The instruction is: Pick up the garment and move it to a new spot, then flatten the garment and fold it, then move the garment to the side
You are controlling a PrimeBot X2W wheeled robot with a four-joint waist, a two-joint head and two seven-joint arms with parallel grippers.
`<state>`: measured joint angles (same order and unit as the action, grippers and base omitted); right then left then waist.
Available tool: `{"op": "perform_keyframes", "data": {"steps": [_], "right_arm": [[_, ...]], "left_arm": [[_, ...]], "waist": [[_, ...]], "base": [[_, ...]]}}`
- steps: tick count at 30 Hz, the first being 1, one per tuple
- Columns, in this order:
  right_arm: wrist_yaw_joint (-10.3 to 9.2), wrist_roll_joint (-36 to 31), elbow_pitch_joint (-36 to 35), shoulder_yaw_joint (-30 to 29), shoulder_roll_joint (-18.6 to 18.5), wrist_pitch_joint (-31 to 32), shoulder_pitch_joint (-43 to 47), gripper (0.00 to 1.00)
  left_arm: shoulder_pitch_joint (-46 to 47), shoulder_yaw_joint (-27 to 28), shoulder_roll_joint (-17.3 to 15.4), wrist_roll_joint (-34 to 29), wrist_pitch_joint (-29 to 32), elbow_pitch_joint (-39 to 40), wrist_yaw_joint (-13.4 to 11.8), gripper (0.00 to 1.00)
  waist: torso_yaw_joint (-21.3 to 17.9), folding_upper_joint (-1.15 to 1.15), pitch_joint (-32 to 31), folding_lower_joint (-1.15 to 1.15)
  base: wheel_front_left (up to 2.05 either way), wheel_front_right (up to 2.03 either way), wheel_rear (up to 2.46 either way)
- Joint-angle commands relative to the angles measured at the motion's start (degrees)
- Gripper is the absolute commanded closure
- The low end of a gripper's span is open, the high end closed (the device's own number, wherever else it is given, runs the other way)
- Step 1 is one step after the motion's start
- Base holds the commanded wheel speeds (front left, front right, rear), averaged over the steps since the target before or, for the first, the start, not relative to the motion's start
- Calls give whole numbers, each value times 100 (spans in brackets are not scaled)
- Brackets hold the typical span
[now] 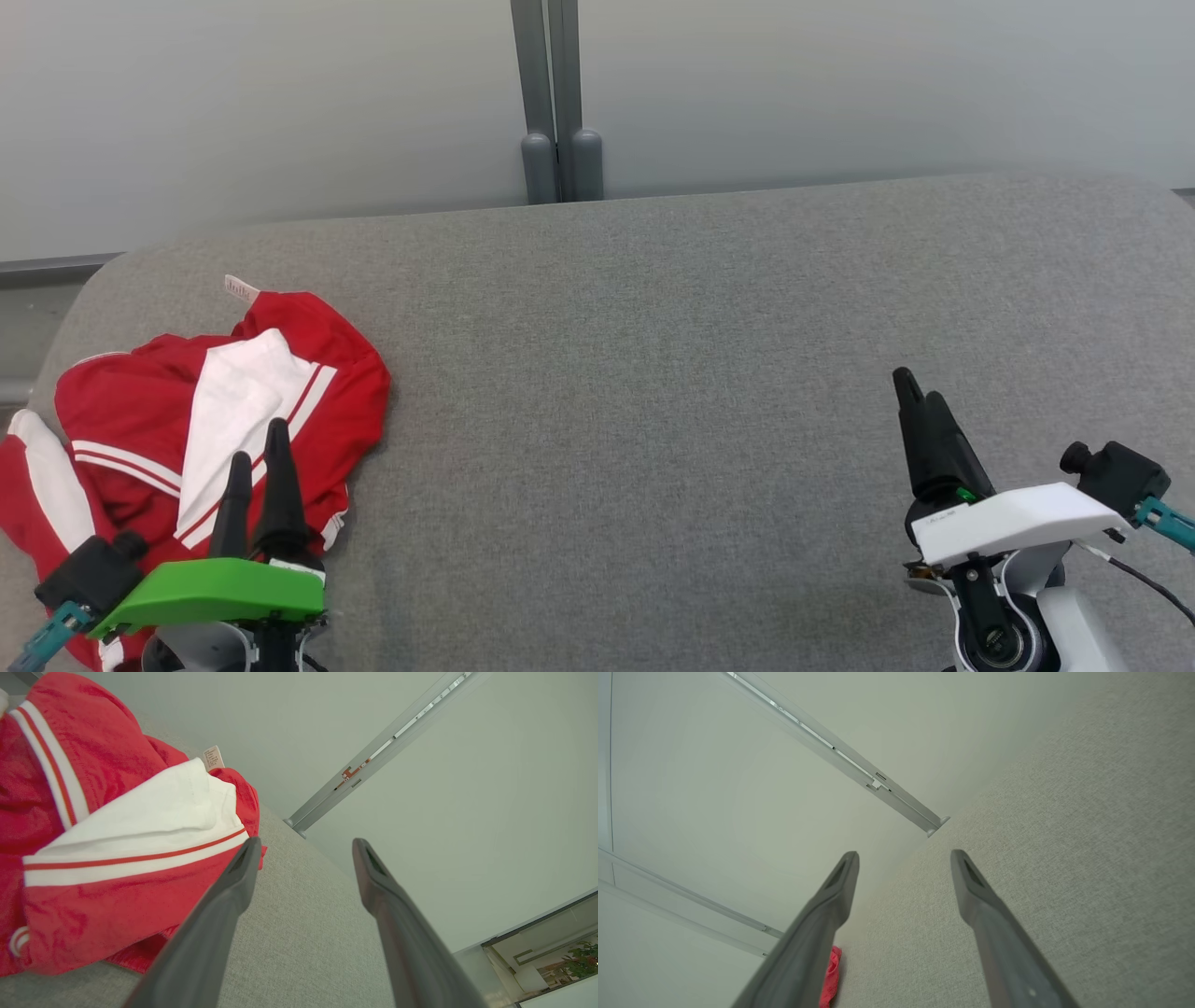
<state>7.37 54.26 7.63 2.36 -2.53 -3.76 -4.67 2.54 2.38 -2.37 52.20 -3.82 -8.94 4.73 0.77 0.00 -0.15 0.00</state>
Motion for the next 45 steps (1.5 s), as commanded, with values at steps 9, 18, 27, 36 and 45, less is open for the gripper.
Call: {"op": "perform_keyframes", "data": {"steps": [9, 18, 27, 36, 45], "right_arm": [[14, -1310, -20, 49, -35, -217, -118, 0], [15, -1948, 50, 134, -29, -362, -127, 0], [16, -2456, 83, 259, -33, -508, -150, 0], [16, -2921, 110, 366, -36, -633, -176, 0], [17, -3352, 153, 392, -40, -757, -187, 0]], "left_arm": [[-5, -161, -83, -1264, -210, 11, -244, 0], [-24, -211, -81, -1805, -359, -53, -296, 0], [-43, -258, -81, -2374, -503, -21, -339, 0], [-51, -316, -79, -2854, -625, -22, -369, 0], [-64, -399, -72, -3282, -752, -33, -318, 0]], "waist": [[18, 0, -18, 0], [46, 0, -29, 0], [67, 0, -26, 0], [85, 0, -23, 0], [94, 0, -38, 0]], "base": [[0, 0, 0], [0, 0, 0], [0, 0, 0], [0, 0, 0], [0, 0, 0]]}}
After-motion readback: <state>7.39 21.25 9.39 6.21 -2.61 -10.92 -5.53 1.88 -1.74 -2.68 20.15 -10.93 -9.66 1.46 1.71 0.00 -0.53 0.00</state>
